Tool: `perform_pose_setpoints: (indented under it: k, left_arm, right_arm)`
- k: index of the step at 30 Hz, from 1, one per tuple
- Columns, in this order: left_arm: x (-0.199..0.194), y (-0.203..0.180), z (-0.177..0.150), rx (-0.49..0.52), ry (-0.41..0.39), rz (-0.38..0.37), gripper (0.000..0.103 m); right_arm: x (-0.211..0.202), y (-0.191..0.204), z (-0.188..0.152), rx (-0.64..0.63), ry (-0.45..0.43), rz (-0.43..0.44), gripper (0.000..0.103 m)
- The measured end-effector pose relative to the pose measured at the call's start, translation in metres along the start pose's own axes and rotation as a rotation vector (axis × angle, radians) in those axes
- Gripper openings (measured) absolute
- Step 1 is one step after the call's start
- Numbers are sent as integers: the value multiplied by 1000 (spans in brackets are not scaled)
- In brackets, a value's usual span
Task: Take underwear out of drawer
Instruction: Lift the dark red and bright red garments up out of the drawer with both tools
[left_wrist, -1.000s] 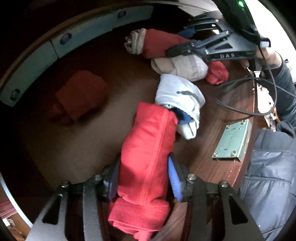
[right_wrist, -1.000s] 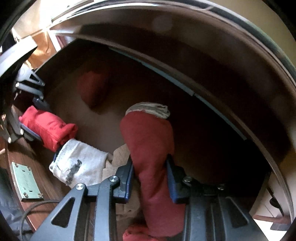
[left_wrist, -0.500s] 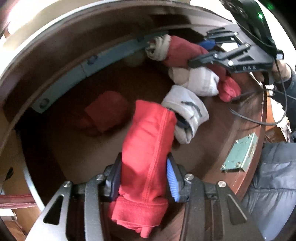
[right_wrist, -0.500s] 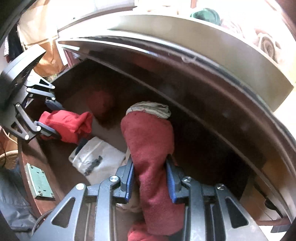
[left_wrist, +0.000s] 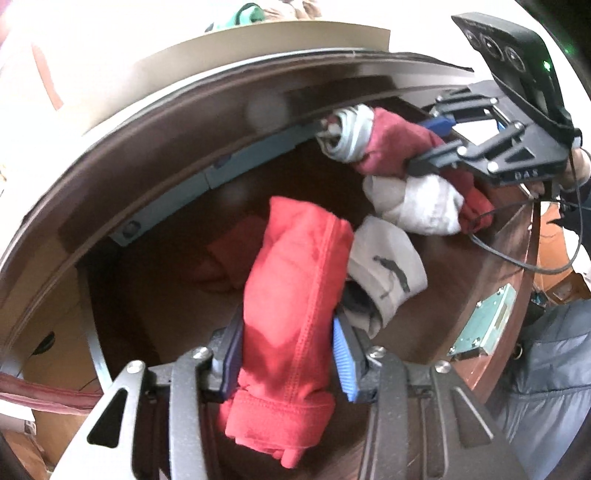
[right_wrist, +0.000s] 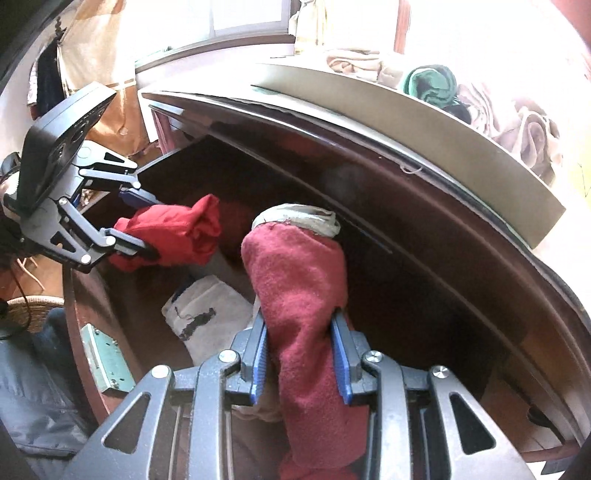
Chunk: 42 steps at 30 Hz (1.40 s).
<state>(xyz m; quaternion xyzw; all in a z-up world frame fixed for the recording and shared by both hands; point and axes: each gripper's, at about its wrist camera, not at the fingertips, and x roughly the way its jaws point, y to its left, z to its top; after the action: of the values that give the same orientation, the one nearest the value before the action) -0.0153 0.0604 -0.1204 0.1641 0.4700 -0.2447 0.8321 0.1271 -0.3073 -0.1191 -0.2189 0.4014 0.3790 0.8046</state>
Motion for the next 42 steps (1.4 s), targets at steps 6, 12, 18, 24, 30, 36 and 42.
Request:
perform_pose_setpoints:
  k: [6, 12, 18, 24, 30, 36, 42]
  left_arm:
    - [-12, -4, -6, -9, -6, -8, 42]
    - [-5, 2, -1, -12, 2, -12, 42]
    - [0, 1, -3, -15, 4, -14, 42]
    - [-1, 2, -2, -26, -7, -13, 42]
    - [-1, 2, -2, -30, -10, -8, 42]
    - [-2, 2, -2, -32, -16, -2, 42]
    - [-10, 0, -4, -41, -66, 35, 42]
  right_arm:
    - [-1, -6, -9, 47, 32, 55, 33]
    - [16, -13, -9, 75, 119, 144, 36]
    - [17, -18, -11, 103, 127, 134, 36]
    - [13, -9, -6, 91, 80, 122, 35]
    - [3, -27, -15, 158, 45, 195, 36]
    - [-7, -28, -15, 152, 11, 172, 34]
    - [-7, -17, -10, 125, -24, 120, 34]
